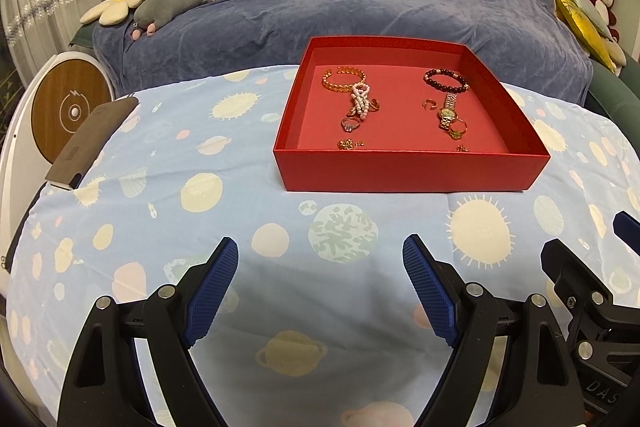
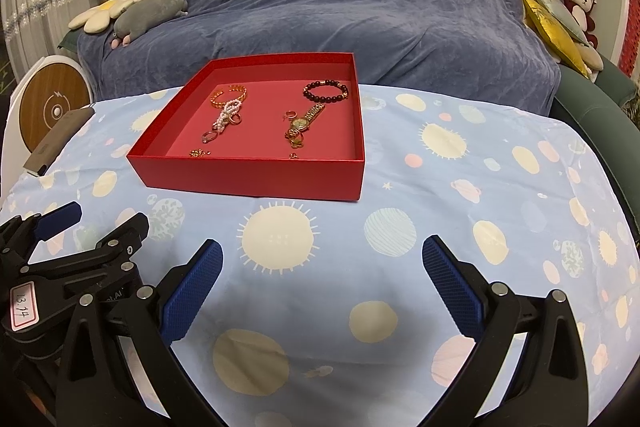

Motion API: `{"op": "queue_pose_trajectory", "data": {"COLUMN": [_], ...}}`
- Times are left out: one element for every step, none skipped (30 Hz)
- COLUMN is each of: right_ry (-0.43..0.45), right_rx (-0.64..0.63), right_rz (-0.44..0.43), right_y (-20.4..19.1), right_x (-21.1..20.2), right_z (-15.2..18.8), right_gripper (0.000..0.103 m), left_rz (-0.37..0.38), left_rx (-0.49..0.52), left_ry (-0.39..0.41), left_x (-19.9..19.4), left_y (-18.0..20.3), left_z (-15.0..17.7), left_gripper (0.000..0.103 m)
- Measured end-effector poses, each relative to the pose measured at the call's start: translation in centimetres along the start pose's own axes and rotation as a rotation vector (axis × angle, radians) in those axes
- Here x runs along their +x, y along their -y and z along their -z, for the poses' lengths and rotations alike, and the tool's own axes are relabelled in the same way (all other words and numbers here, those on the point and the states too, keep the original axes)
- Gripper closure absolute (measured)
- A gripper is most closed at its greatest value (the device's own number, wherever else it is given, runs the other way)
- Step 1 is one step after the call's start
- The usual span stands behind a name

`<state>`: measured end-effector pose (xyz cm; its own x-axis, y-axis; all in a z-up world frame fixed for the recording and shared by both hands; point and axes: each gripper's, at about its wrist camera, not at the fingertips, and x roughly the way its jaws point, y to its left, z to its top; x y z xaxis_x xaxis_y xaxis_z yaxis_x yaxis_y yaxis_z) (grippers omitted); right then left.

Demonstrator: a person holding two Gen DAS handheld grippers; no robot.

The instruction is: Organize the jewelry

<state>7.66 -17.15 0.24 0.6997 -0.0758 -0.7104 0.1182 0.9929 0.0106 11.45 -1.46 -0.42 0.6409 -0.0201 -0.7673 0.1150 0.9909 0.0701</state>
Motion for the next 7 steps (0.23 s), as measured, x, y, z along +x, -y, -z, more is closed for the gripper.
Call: {"op": "queue_pose_trajectory", "data": {"right_ry": [-0.001, -0.001, -0.001, -0.001, -0.002, -0.001, -0.001], "right_rx": [-0.002, -0.002, -0.002, -0.003, -0.003, -0.002, -0.002], "right_rz": [-0.001, 0.001, 0.002, 0.003, 0.003, 0.002, 0.002], "right_y": [-0.01, 0.00, 0.01, -0.03, -0.02, -0.03, -0.03], "right_x": [0.01, 0.00, -0.01, -0.02, -0.01, -0.02, -0.03], "right_z": [0.00, 0.01, 0.01, 0.00, 0.00, 0.02, 0.02], "right_gripper": [0.005, 0.005, 0.005, 0.005, 0.005, 0.005, 0.005], "left_rz": [-0.003, -0.007, -0.007, -0.008, -0.008, -0.006, -0.002], "left_rx": [0.001, 0.001, 0.002, 0.004, 0.005, 0.003, 0.000], "left_ry": [-0.002, -0.001, -0.001, -0.002, -0.003, -0.006, -0.009], "left_x": [0.01, 0.01, 0.00, 0.00, 0.00, 0.02, 0.04], "left_y": [0.00, 0.01, 0.02, 0.04, 0.06, 0.04, -0.01], "left_z": [-0.02, -0.01, 0.02, 0.01, 0.00, -0.01, -0.01], "left_gripper": [0.021, 0.021, 0.021, 0.021, 0.021, 0.021, 0.021]}}
